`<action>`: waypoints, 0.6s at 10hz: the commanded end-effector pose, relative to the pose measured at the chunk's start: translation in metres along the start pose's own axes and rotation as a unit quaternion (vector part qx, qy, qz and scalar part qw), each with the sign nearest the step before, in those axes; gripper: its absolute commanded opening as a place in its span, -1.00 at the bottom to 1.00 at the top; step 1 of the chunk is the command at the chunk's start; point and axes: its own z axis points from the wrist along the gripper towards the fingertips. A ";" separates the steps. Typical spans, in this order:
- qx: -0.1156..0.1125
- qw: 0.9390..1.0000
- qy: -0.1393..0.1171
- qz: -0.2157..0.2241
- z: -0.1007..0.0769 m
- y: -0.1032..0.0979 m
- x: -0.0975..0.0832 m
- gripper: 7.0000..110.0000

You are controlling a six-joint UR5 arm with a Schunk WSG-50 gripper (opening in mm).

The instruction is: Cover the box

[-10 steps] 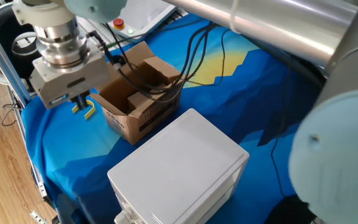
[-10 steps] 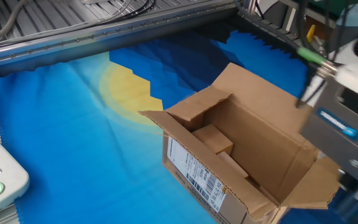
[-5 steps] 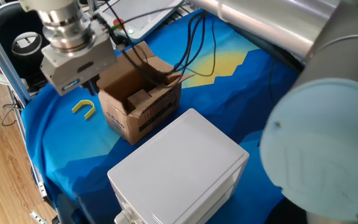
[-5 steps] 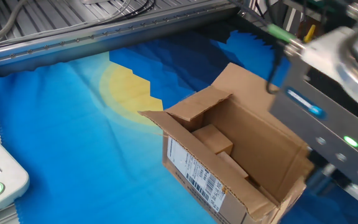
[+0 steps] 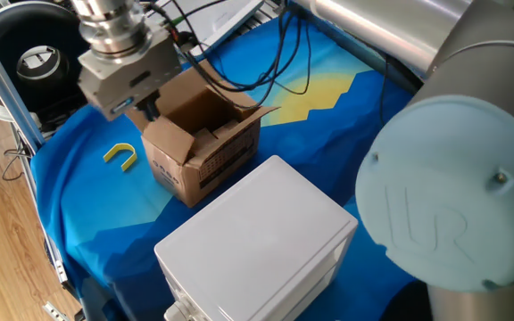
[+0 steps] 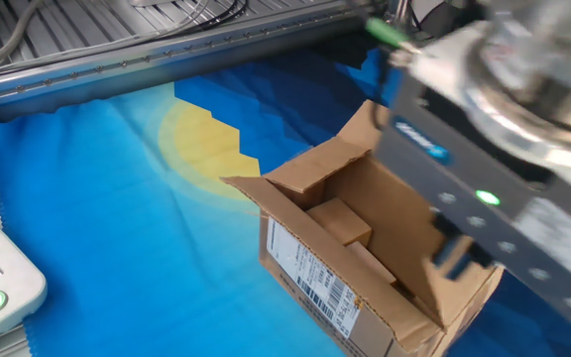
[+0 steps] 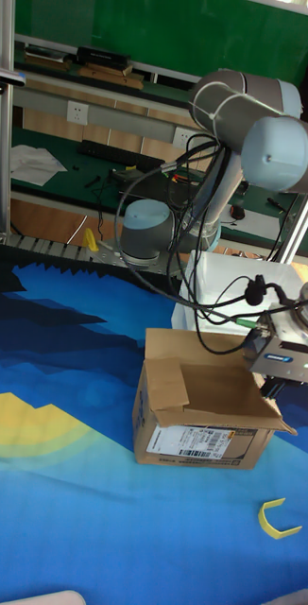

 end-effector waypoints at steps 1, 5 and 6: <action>-0.004 1.000 0.002 -0.010 0.021 -0.014 -0.002 -1.00; -0.023 1.000 0.009 -0.015 0.029 0.005 0.008 -1.00; -0.027 1.000 0.008 -0.012 0.032 0.011 0.012 -1.00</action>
